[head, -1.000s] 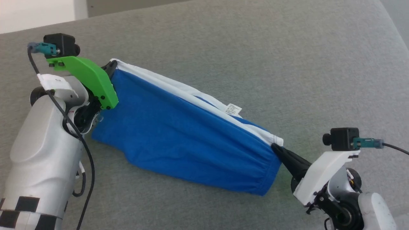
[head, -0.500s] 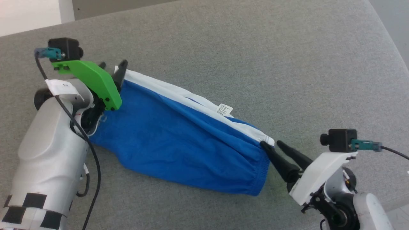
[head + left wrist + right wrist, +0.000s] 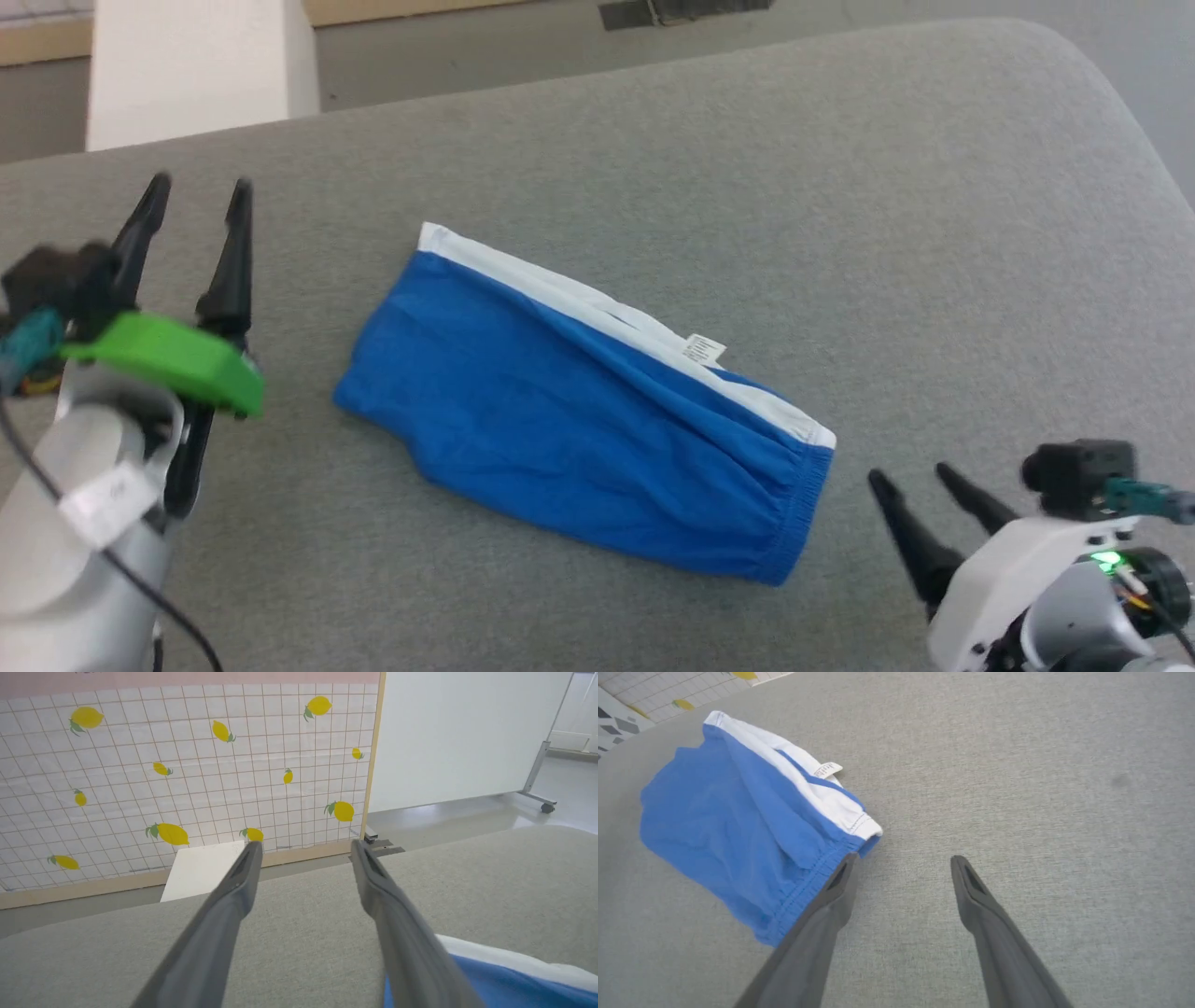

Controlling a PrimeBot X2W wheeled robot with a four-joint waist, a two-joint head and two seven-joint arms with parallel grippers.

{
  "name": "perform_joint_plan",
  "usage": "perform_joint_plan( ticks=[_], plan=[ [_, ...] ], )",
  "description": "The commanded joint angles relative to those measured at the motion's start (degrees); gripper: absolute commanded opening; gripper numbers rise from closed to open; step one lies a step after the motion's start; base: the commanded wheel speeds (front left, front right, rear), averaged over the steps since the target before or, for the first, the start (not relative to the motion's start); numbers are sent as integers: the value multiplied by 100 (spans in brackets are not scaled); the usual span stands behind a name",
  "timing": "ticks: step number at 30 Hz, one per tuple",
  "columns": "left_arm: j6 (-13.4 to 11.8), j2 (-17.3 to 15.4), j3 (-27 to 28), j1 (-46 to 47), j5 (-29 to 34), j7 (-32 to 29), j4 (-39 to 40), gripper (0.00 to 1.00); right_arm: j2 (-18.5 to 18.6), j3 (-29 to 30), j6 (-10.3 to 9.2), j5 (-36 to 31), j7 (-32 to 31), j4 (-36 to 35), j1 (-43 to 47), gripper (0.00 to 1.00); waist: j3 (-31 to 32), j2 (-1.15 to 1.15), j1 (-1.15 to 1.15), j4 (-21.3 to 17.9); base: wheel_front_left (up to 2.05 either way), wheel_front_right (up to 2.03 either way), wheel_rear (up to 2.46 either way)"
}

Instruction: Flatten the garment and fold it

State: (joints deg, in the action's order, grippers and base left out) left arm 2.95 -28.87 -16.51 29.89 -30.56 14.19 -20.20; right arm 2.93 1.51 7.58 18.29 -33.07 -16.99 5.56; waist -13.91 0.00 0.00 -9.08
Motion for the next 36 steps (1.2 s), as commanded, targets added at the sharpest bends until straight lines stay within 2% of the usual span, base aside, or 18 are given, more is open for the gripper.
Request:
perform_joint_plan(
  ticks=[1,7,10,17,25,26,27,28,32,36],
  plan=[
    [-113,-61,143,-324,49,55,244,100,-5,-127,-9,-99,-126,-89,75,100,227,0,0,258,0,0,0],
    [-501,65,792,-1563,185,78,1306,100,-5,-413,-9,-200,-552,198,-9,100,335,0,0,497,0,0,0],
    [-575,197,999,-2043,205,79,1587,100,-5,-503,-9,-278,-722,567,-186,100,352,0,0,601,0,0,0],
    [-479,522,1161,-2467,225,80,1848,100,-5,-508,-9,-506,-813,1750,-762,100,313,0,0,926,0,0,0],
    [-278,674,1089,-2471,342,80,1752,100,-5,-678,-9,-776,-870,2882,-1260,100,314,0,0,1116,0,0,0],
    [-255,672,1067,-2471,351,80,1729,100,-5,-694,-9,-799,-878,2948,-1289,71,319,0,0,1123,0,0,0],
    [-223,671,1033,-2458,357,80,1712,100,-5,-696,-9,-815,-868,3002,-1323,16,323,0,0,1132,0,0,0],
    [-194,667,1001,-2444,358,73,1697,100,-5,-696,-9,-822,-847,3027,-1349,0,331,0,0,1134,0,0,0],
    [-57,685,804,-2341,284,-186,1649,100,-5,-671,-9,-844,-769,3028,-1415,0,386,0,0,1102,0,0,0],
    [89,817,441,-2086,108,-787,1634,100,-5,-650,-9,-792,-676,2924,-1451,0,433,0,0,1004,0,0,0]
  ],
)
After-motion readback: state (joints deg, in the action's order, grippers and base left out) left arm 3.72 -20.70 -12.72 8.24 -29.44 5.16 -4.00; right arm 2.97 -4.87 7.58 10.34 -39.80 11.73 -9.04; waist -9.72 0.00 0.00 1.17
